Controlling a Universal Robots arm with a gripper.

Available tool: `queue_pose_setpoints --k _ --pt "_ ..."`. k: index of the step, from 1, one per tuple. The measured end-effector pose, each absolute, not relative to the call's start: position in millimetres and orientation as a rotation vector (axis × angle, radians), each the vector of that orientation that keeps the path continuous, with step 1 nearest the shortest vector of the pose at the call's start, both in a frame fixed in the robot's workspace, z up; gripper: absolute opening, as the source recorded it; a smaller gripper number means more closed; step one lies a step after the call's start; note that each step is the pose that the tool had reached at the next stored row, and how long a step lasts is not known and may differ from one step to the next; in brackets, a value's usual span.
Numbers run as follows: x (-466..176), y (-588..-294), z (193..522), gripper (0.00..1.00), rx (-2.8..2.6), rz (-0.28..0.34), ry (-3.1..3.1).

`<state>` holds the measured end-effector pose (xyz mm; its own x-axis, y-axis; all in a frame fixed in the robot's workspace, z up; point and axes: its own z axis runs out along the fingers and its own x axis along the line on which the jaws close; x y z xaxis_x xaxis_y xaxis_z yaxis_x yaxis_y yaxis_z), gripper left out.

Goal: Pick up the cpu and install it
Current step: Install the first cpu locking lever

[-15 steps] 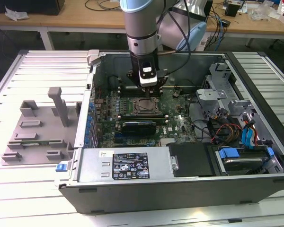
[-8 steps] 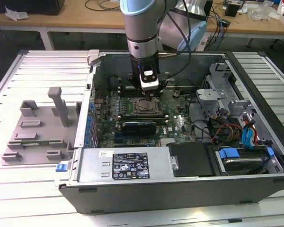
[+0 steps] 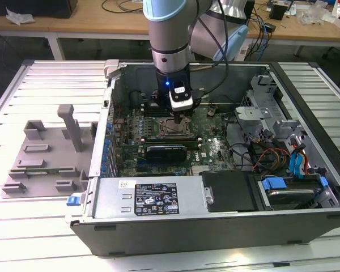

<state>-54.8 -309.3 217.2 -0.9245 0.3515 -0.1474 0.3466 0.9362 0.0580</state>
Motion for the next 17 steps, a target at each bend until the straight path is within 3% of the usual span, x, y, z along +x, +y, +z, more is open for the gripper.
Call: queue_pose_setpoints --k 7,17 --pt "-54.8 -309.3 216.8 0.11 0.288 -0.12 2.984" --pt "-54.8 -309.3 216.1 0.11 -0.054 -0.103 2.994"
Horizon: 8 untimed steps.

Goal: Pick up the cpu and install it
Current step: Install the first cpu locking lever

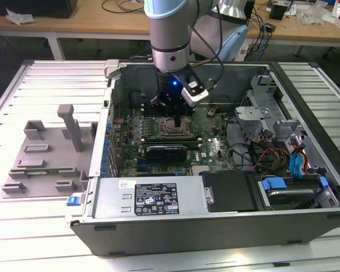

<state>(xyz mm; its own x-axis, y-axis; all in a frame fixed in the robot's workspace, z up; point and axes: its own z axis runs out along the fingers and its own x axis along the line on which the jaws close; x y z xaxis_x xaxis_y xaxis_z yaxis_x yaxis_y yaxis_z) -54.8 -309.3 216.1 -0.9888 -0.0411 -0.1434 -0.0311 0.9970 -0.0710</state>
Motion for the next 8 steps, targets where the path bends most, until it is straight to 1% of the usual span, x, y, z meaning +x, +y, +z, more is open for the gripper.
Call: queue_pose_setpoints --k 8 --pt "-52.2 -309.3 220.1 0.11 -0.072 -0.094 3.078"
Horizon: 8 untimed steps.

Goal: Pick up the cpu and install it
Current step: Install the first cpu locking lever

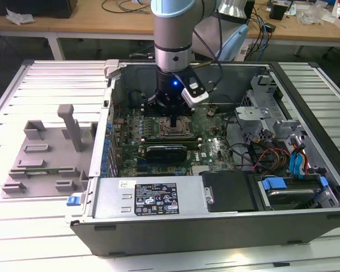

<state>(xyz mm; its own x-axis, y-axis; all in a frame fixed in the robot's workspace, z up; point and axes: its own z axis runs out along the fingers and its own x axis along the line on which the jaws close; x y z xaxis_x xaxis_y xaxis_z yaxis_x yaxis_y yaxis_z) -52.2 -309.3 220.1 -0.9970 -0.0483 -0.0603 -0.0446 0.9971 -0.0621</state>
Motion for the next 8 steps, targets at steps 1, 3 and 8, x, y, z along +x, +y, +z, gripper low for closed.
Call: queue_pose_setpoints --k 1,3,8 --pt "-52.2 -309.3 222.5 0.11 -0.072 -0.094 3.077" --pt "-52.1 -309.3 225.6 0.11 -0.073 -0.093 3.077" --pt "-44.7 -309.4 225.9 0.11 -0.073 -0.094 3.079"
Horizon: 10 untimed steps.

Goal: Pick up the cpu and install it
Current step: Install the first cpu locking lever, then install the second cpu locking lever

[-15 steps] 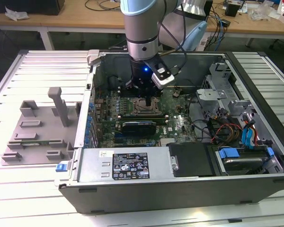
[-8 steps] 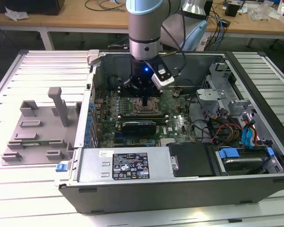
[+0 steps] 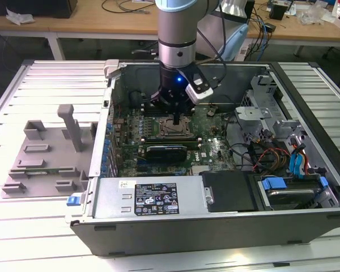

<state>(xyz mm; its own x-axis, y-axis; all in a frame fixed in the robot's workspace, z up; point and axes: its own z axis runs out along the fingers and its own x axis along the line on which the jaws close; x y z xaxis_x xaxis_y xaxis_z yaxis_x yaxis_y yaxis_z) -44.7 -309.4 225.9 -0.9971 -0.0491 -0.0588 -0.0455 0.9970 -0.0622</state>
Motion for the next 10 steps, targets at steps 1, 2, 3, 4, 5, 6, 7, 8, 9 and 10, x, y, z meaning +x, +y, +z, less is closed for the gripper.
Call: queue_pose_setpoints --k 1,2,3,4,5,6,7,8,9,10 --pt "-44.7 -309.3 227.0 0.11 -0.073 -0.094 3.079" --pt "-44.7 -309.3 231.4 0.11 -0.073 -0.093 3.079" --pt "-44.7 -309.3 235.7 0.11 -0.073 -0.094 3.079" --pt "-44.7 -309.3 236.8 0.11 -0.073 -0.093 3.079" --pt "-44.6 -309.3 236.7 0.11 -0.073 -0.093 3.079" --pt "-44.7 -309.3 236.7 0.11 -0.073 -0.093 3.079" --pt "-44.6 -309.3 236.8 0.11 -0.073 -0.093 3.079" --pt "-44.6 -309.3 236.8 0.11 -0.073 -0.094 3.079" --pt "-44.6 -309.3 236.9 0.11 -0.073 -0.093 3.079" --pt "-44.7 -309.3 237.0 0.11 -0.073 -0.094 3.079"
